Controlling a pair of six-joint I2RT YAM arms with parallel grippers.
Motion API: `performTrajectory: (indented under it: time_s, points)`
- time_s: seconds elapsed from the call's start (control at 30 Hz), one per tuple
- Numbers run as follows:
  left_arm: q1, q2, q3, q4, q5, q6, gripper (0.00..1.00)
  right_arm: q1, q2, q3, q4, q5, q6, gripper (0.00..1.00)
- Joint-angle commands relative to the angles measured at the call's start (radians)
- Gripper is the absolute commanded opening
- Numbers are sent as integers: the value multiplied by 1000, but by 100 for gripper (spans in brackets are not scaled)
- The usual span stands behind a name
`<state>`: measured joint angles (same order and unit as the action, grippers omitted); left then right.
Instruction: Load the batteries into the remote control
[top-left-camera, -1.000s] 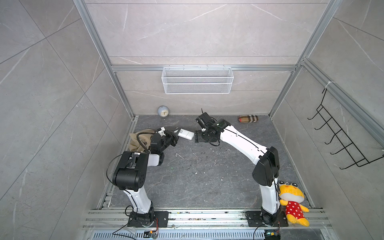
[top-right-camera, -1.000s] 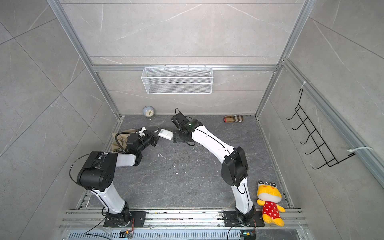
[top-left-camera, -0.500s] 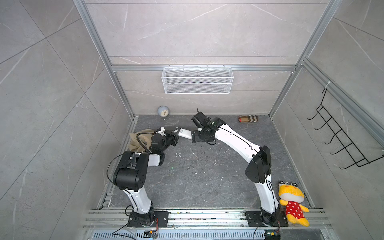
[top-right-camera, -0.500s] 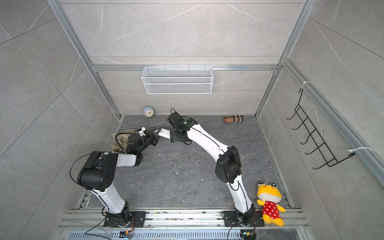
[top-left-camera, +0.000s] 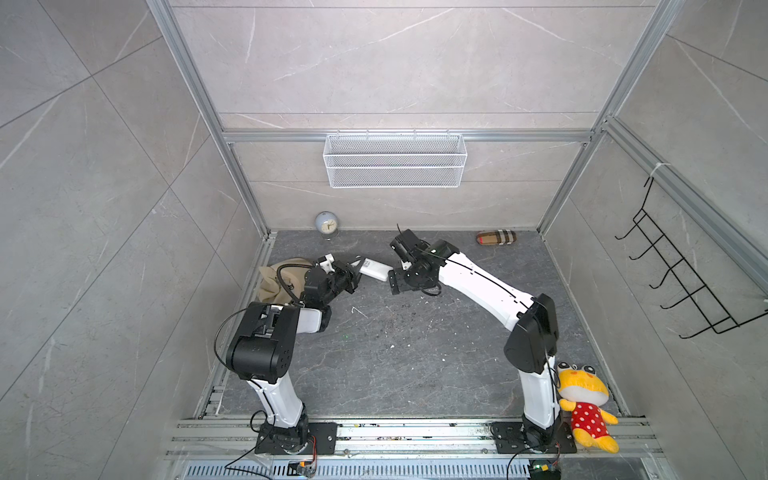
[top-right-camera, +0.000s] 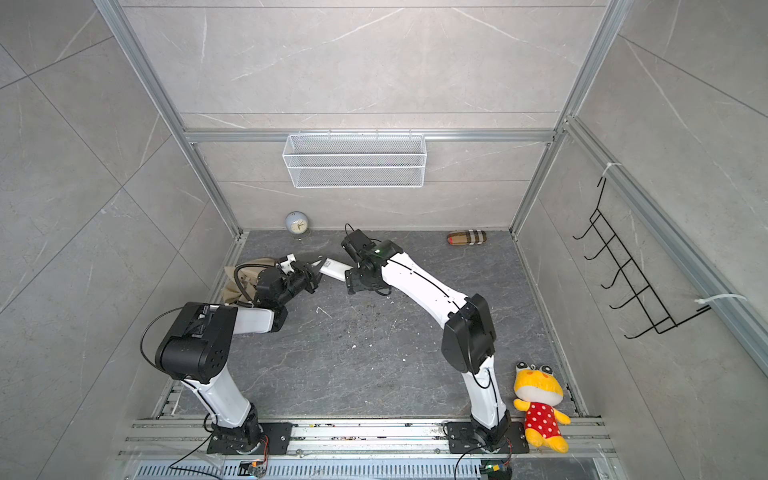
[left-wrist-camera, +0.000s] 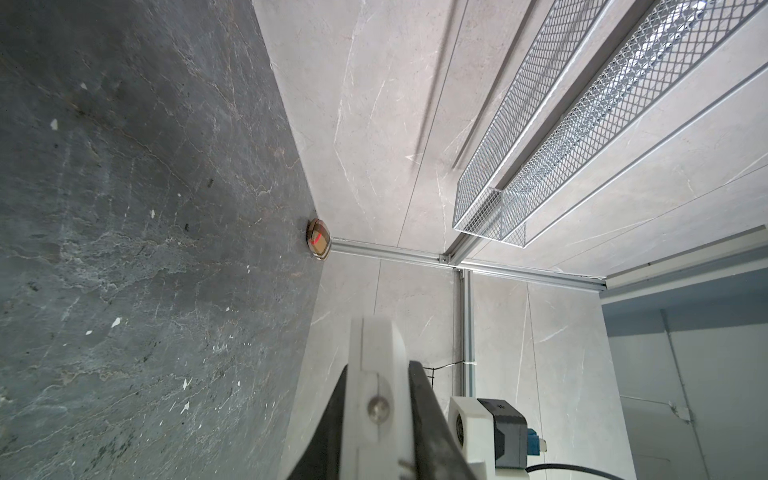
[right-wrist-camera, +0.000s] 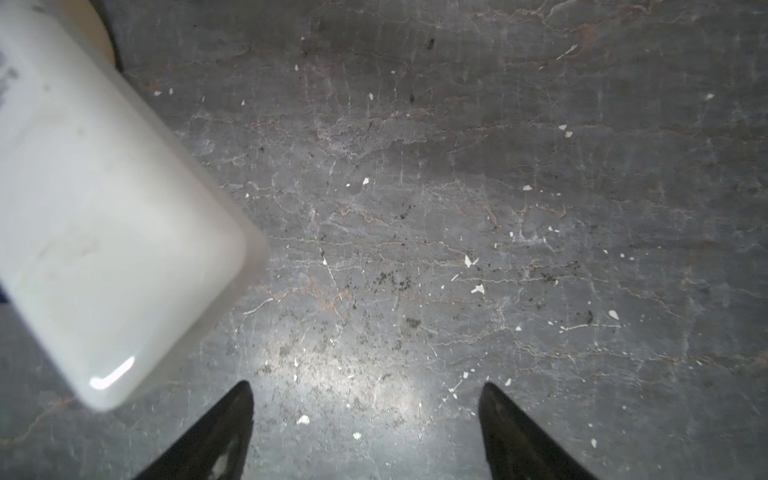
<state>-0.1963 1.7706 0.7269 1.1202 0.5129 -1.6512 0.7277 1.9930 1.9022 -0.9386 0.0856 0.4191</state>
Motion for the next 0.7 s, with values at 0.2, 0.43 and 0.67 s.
performTrajectory:
  time_s: [0.2, 0.43, 0.67]
  points:
    - [7, -70, 65, -114, 114, 59, 0, -55, -244, -279, 427, -298, -144, 95]
    - [5, -99, 93, -199, 166, 82, 0, -55, -100, -119, 361, -388, -248, 96]
    - [5, -147, 124, -329, 185, 144, 0, -54, -6, -16, 320, -387, -312, 96]
